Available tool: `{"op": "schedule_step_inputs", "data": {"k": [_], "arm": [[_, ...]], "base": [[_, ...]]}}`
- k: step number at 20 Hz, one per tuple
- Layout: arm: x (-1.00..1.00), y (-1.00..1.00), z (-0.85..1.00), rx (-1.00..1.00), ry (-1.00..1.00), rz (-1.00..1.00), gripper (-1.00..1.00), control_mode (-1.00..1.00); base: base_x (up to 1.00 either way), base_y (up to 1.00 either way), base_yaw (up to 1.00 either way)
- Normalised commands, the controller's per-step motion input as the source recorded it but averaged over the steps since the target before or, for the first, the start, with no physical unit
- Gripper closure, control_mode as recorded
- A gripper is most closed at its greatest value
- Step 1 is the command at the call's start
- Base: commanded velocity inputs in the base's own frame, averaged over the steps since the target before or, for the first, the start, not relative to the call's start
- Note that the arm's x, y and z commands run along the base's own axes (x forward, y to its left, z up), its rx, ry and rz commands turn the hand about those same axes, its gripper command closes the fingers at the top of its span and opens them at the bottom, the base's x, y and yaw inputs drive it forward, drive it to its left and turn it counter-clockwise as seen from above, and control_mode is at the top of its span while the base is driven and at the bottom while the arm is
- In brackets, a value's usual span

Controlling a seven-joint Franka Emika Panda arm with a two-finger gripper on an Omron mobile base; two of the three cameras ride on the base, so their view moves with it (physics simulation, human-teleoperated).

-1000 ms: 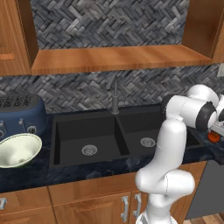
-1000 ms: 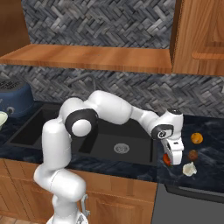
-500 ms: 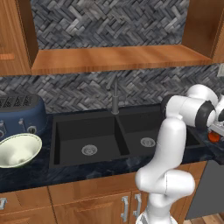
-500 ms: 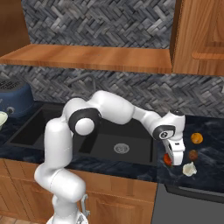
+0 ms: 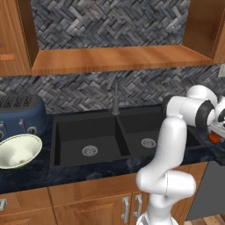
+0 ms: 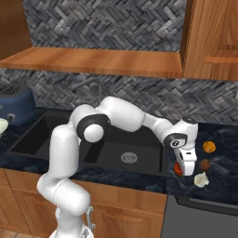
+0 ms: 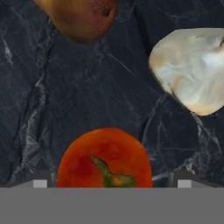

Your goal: There is a mixed pile of frozen fruits and vegetables on the counter. Locate all the frozen vegetables and place the items in a bowl on the counter. Take all the frozen fruits and defrost them in a running sink.

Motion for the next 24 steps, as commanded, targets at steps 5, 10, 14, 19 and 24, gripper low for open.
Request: {"op": "schedule_step_inputs", "data": {"k": [5, 10, 14, 19, 24], "arm": [[-0.01, 0.0, -0.75, 0.01, 0.0, -0.02, -1.0, -1.0], [-0.02, 0.0, -0.64, 0.01, 0.0, -0.01, 1.0, -1.0], [0.0, 0.0, -0.04, 0.0, 0.01, 0.0, 1.0, -1.0], [-0.09, 0.15, 0.23, 0.0, -0.04, -0.01, 1.0, -1.0], [-0.1, 0.45, 0.4, -0.04, -0.11, 0.0, 1.0, -1.0]], "base": [[0.0, 0.0, 0.0], [0.0, 0.0, 0.0], [0.0, 0.0, 0.0], [0.0, 0.0, 0.0], [0.0, 0.0, 0.0]]}}
